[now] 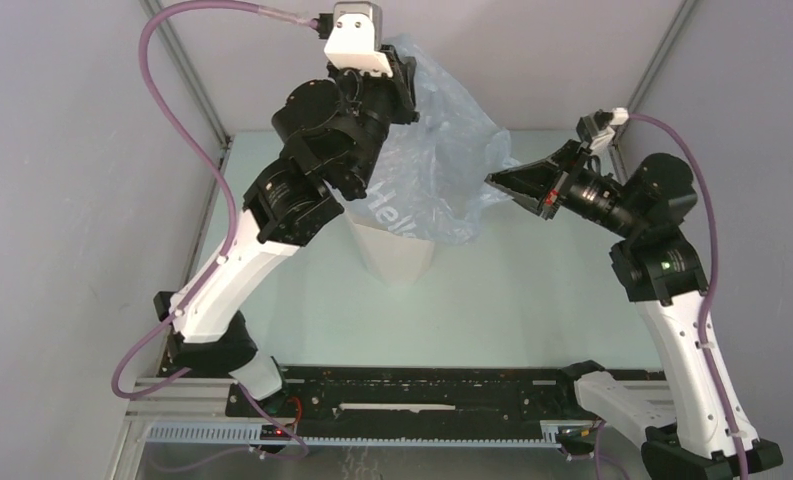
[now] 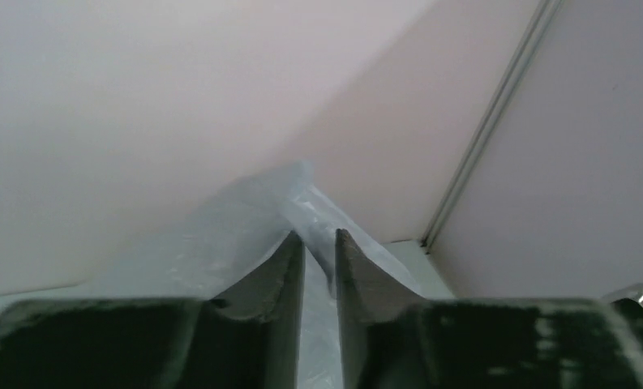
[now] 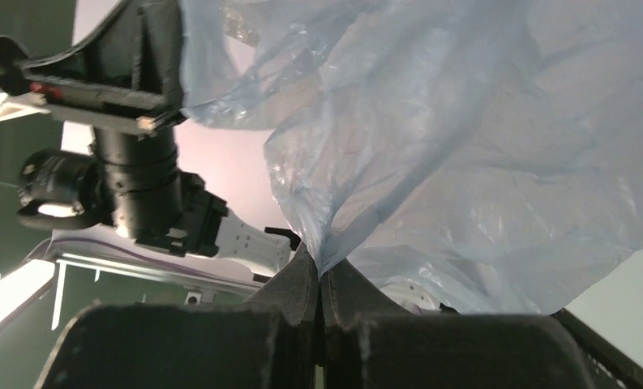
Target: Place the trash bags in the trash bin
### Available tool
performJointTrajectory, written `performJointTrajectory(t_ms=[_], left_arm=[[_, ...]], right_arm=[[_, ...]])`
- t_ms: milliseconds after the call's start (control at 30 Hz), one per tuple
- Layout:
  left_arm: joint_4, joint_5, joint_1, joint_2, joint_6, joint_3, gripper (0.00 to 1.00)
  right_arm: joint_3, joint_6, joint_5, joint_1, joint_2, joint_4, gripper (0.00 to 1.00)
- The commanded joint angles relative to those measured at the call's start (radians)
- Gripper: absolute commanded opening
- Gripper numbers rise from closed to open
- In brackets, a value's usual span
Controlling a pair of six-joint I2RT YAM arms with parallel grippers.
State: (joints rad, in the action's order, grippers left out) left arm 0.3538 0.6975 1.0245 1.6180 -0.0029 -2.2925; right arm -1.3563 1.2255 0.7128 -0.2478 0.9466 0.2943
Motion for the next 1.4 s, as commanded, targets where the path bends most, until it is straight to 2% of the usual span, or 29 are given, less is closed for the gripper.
performJointTrajectory(t_ms=[0, 33, 100, 167, 233, 400, 533, 600, 667, 767, 800, 867, 933, 1000, 1067, 1367], left_arm=[[0.115, 0.048, -0.003, -0.02, -0.057, 0.003, 0.42], [0.152, 0.05, -0.003, -0.033, -0.062, 0.005, 0.63], [0.223, 0.026, -0.001, -0.059, -0.089, -0.001, 0.82], [0.31, -0.011, -0.002, -0.082, -0.139, -0.032, 0.93], [0.407, -0.079, -0.002, -0.102, -0.188, -0.087, 0.99], [0.589, -0.193, -0.004, -0.199, -0.288, -0.124, 1.0], [0.664, -0.127, -0.013, -0.373, -0.388, 0.011, 1.0], [0.729, -0.085, -0.095, -0.444, -0.529, 0.081, 1.0], [0.784, -0.212, -0.288, -0.495, -0.673, 0.167, 0.97], [0.705, -0.511, -0.544, -0.525, -0.782, 0.309, 0.99], [0.652, -0.655, -0.608, -0.512, -0.828, 0.345, 0.99], [0.544, -0.807, -0.671, -0.478, -0.891, 0.41, 1.0], [0.432, -0.871, -0.674, -0.444, -0.912, 0.453, 1.0], [0.399, -0.876, -0.672, -0.406, -0.93, 0.478, 0.99], [0.401, -0.872, -0.662, -0.364, -0.937, 0.487, 0.94], [0.479, -0.664, -0.471, -0.143, -0.802, 0.428, 0.87]], right_arm=[[0.023, 0.013, 0.06, 0.01, 0.004, -0.024, 0.0], [0.023, 0.014, 0.063, 0.016, 0.003, -0.027, 0.0], [0.023, 0.017, 0.083, 0.03, 0.011, -0.029, 0.0], [0.023, 0.014, 0.103, 0.048, 0.02, -0.033, 0.0], [0.023, 0.009, 0.112, 0.068, 0.024, -0.032, 0.0], [0.023, -0.015, 0.136, 0.087, 0.041, -0.032, 0.0], [0.023, 0.002, 0.15, 0.087, 0.051, -0.056, 0.0], [0.023, -0.004, 0.151, 0.084, 0.052, -0.054, 0.0], [0.023, -0.022, 0.137, 0.078, 0.047, -0.023, 0.0], [0.023, -0.048, 0.128, 0.074, 0.037, 0.011, 0.0], [0.023, -0.053, 0.124, 0.074, 0.031, 0.018, 0.0], [0.023, -0.056, 0.122, 0.074, 0.025, 0.026, 0.0], [0.023, -0.054, 0.119, 0.073, 0.02, 0.023, 0.0], [0.023, -0.045, 0.114, 0.073, 0.014, 0.011, 0.0], [0.023, -0.034, 0.113, 0.073, 0.008, -0.003, 0.0], [0.023, -0.031, 0.112, 0.073, -0.011, -0.011, 0.0]])
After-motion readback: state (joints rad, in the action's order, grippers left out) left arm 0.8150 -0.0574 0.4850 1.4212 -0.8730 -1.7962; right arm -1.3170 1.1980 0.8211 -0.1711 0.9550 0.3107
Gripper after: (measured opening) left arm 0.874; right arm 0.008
